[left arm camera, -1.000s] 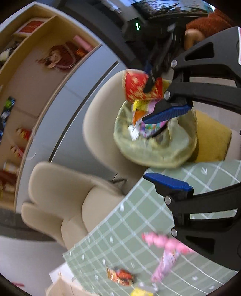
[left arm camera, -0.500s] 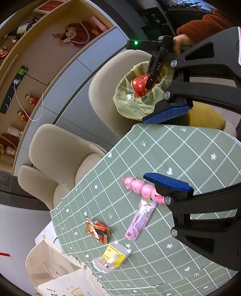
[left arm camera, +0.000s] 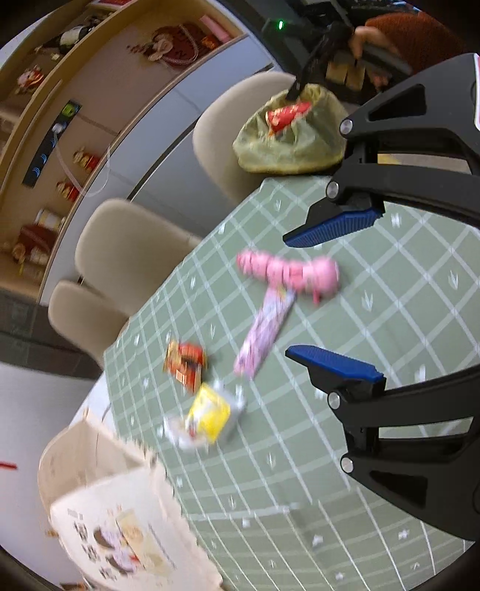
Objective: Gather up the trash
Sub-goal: 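Move both tools back over the table toward the pink candy stick, then grasp the pink candy stick packet with the right tool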
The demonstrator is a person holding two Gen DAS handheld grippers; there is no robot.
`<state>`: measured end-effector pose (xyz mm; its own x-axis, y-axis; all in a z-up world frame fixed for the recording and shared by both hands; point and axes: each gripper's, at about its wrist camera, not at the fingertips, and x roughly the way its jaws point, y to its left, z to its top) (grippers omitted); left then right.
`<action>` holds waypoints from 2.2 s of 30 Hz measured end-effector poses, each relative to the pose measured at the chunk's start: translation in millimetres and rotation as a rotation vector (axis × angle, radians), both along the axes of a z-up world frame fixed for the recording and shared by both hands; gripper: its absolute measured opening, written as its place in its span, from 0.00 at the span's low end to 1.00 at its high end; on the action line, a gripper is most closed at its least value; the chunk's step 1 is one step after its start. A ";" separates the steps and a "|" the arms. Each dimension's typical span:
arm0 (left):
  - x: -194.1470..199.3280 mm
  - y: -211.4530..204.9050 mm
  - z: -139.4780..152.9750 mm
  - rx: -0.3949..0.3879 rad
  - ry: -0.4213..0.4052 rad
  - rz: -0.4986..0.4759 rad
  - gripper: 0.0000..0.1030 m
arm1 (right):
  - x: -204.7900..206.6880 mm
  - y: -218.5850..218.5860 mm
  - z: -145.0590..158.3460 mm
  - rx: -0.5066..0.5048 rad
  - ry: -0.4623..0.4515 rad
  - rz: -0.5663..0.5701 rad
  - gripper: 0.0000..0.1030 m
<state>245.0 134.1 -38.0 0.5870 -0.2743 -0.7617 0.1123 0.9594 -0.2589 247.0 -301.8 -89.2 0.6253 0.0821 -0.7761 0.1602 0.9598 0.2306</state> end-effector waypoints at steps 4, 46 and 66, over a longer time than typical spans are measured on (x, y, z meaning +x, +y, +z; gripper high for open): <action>-3.0 36.9 -7.7 -0.005 -0.001 0.050 0.51 | -11.7 25.7 21.3 0.014 -0.032 0.032 0.57; 77.1 113.4 -56.7 -0.033 0.056 0.144 0.51 | 148.2 344.8 -58.3 -0.112 0.163 0.840 0.16; 186.1 6.9 -35.3 0.140 -0.052 -0.195 0.51 | 119.7 221.8 1.2 0.070 0.017 0.409 0.14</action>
<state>431.1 141.0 -73.3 0.5724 -0.2802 -0.7706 0.3086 0.9443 -0.1142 366.6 -80.0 -88.0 0.5169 0.3742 -0.7699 -0.2270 0.9271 0.2983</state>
